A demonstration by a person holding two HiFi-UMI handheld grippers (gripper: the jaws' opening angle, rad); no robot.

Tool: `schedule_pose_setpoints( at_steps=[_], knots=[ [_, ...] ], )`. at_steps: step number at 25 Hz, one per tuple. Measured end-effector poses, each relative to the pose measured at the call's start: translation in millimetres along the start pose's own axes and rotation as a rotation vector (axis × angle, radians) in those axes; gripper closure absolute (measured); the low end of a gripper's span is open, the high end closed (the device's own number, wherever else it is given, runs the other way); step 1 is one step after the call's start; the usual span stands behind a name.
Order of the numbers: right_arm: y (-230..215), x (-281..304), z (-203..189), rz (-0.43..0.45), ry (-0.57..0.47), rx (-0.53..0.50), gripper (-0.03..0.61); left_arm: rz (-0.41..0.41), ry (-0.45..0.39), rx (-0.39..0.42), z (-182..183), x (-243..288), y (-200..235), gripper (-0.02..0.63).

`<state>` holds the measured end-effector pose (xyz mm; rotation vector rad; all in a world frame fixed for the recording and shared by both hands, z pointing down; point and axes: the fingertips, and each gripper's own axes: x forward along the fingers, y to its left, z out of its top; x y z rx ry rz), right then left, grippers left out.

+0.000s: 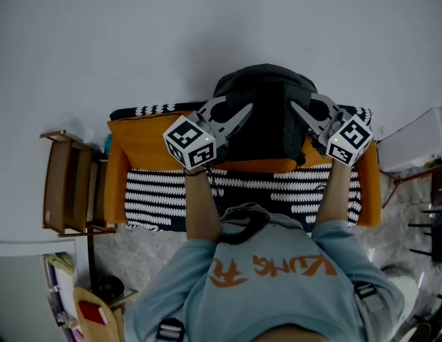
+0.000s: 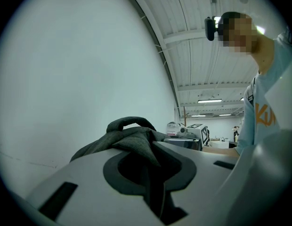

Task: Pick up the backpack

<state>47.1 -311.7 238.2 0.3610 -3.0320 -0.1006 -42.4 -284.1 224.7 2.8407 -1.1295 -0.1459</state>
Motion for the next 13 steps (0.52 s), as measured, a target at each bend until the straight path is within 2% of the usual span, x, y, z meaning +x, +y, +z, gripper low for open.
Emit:
schedule_pose_setpoints(
  at_steps=[13],
  knots=[
    [2.8, -3.7, -3.1, 0.011, -0.007, 0.011, 0.549, 0.006, 0.02, 0.009, -2.7, -1.1, -5.0, 0.552]
  ],
)
